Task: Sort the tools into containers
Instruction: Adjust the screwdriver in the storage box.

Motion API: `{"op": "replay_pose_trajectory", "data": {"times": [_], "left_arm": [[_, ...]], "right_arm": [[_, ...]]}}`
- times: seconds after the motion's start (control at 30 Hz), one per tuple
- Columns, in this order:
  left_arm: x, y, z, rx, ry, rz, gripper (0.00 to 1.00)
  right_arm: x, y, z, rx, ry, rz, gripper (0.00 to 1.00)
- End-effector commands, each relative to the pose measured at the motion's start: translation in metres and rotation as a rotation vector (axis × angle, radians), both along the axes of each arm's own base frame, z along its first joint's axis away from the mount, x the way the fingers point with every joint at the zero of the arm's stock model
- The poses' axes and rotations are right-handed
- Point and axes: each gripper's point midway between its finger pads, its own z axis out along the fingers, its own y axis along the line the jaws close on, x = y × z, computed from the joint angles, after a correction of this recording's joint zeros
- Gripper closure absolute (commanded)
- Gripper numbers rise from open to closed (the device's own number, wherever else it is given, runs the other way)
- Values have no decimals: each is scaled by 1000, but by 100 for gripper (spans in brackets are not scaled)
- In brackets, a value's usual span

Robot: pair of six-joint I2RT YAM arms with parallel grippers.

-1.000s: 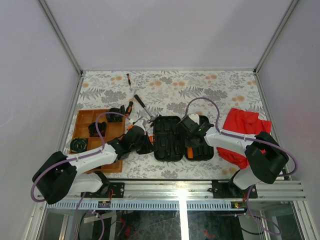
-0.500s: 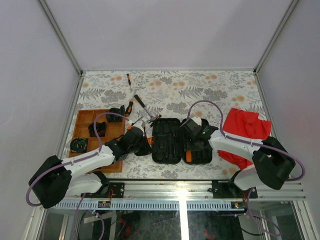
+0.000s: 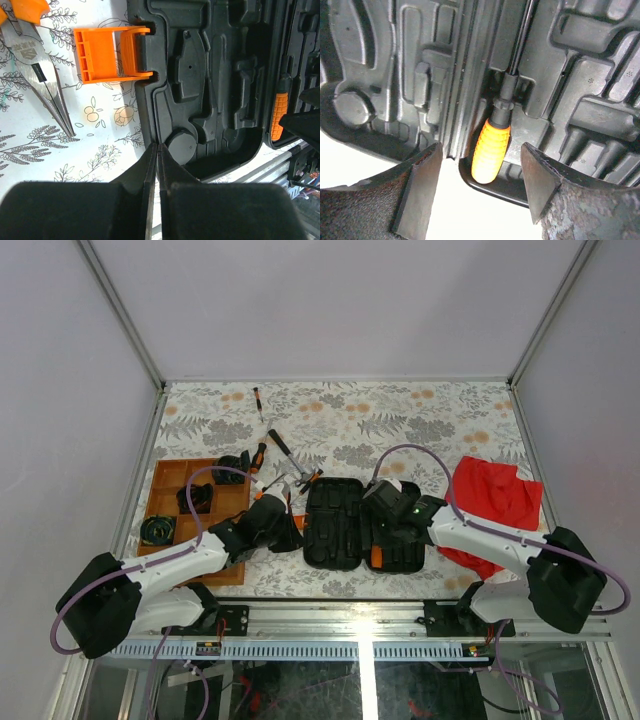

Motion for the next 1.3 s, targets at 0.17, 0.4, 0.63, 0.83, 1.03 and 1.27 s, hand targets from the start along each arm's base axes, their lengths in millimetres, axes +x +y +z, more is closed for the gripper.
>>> {"op": "replay_pose_trajectory", "data": {"times": [0.17, 0.4, 0.63, 0.83, 1.03, 1.27], "left_arm": [[-13, 5, -13, 28, 37, -23, 100], [-12, 4, -13, 24, 34, -22, 100], [-12, 3, -14, 25, 38, -27, 100], [-11, 3, -15, 29, 39, -28, 100], [-10, 1, -16, 28, 41, -28, 100], [-9, 0, -15, 28, 40, -28, 100]], "right_arm": [[28, 9, 51, 96, -199, -62, 31], [29, 2, 46, 65, -200, -81, 47], [27, -2, 25, 21, -147, -98, 72], [35, -9, 15, 22, -139, -124, 77], [41, -12, 5, 34, -117, -127, 79], [37, -10, -5, 25, -76, -107, 81]]}}
